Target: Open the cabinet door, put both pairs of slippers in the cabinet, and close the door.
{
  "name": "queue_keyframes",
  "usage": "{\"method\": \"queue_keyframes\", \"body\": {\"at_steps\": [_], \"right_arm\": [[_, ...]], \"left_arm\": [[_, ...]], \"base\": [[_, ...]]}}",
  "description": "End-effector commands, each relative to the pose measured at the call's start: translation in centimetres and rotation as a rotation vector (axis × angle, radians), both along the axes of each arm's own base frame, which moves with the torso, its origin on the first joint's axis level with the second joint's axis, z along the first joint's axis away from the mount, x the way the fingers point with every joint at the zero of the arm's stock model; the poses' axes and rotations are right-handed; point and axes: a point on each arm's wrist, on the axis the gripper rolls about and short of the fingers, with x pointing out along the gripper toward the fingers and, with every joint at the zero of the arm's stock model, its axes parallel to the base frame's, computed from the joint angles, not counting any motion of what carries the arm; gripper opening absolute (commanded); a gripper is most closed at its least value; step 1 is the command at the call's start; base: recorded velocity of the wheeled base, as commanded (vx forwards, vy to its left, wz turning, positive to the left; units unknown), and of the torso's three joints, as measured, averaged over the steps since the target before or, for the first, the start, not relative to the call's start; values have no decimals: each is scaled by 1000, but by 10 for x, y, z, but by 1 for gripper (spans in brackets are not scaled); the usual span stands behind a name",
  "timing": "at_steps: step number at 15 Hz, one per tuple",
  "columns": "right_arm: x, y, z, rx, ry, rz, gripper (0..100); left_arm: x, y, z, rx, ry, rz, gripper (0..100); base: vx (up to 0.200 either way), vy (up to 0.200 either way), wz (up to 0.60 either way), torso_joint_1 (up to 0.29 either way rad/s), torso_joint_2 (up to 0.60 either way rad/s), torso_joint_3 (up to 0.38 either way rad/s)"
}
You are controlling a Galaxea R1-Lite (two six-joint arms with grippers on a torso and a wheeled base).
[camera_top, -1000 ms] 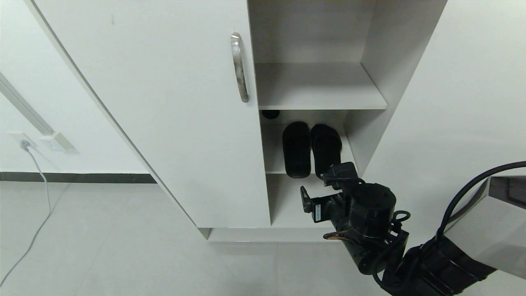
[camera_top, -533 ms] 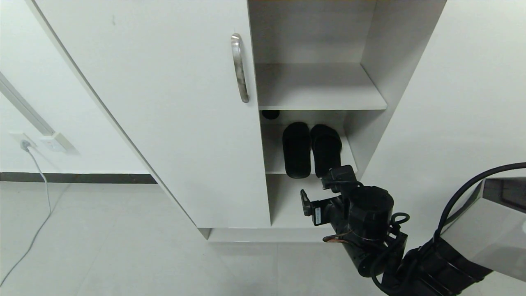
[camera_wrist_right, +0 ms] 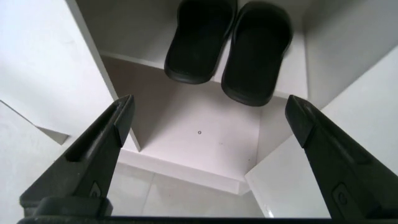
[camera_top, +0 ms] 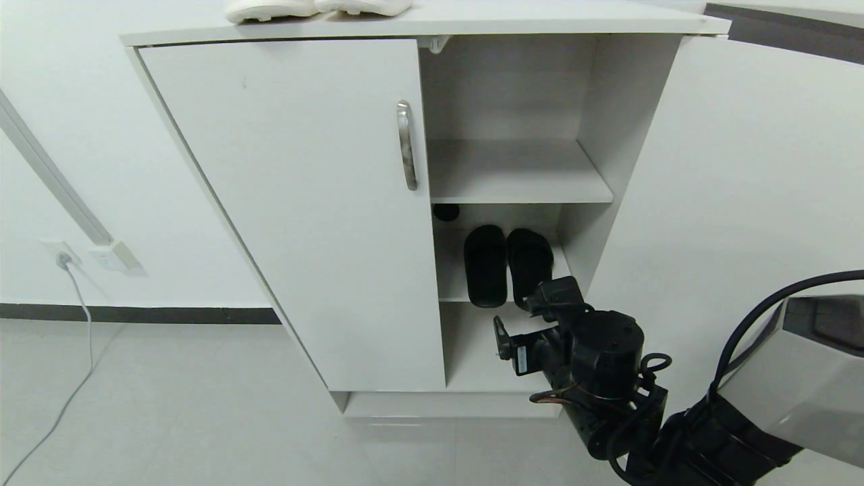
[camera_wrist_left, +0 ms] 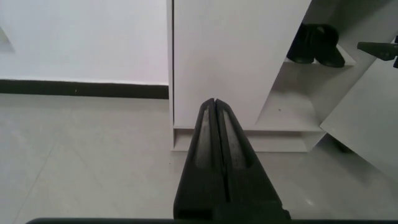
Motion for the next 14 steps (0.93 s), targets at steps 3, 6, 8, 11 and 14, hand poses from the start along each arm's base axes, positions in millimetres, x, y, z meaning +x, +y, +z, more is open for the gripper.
{"method": "queue_keyframes", "body": {"at_steps": [3, 6, 8, 11, 14], "right_arm": [[1, 0, -3, -3, 3, -3, 100], [1, 0, -3, -4, 4, -3, 100], [1, 0, -3, -4, 4, -3, 100], [1, 0, -4, -6, 5, -3, 100], [1, 0, -4, -6, 5, -3, 100]], "left_arm": [[0, 0, 0, 0, 1, 2, 0], [0, 0, 0, 0, 1, 2, 0], [0, 0, 0, -2, 1, 2, 0], [0, 0, 0, -2, 1, 2, 0], [0, 0, 0, -2, 1, 2, 0]], "base": [[0, 0, 0, 2, 2, 163], [0, 0, 0, 1, 1, 17], [0, 0, 0, 0, 0, 0], [0, 0, 0, 0, 0, 0], [0, 200, 0, 2, -2, 4]]}}
